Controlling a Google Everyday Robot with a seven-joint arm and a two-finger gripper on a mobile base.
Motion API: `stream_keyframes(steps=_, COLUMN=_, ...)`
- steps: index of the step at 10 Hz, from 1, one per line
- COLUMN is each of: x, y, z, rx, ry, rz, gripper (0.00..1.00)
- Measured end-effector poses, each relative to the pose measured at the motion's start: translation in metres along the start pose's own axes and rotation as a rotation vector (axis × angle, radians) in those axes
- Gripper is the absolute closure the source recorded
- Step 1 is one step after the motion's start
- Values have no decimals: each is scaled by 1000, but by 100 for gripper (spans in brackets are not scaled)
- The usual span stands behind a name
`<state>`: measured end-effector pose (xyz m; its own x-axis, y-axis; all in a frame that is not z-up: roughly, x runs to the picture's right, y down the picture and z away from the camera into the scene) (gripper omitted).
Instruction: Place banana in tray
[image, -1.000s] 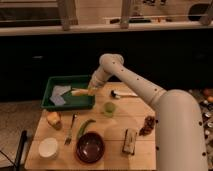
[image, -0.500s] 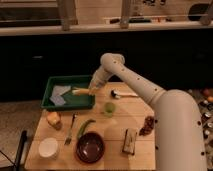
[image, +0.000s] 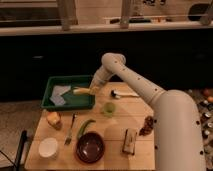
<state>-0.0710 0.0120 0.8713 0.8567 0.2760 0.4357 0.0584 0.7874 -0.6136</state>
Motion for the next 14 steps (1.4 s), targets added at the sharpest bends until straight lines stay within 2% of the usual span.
stream_keyframes(steps=3, x=2, y=-2, z=0, rx=-1, ry=9, rz=0, gripper=100)
stream_keyframes(steps=7, x=-6, y=-5, z=4, rx=2, ry=25, rz=-18, gripper=100)
stream_keyframes(steps=14, x=-24, y=-16, z=13, rx=24, ry=28, rz=-25, gripper=100)
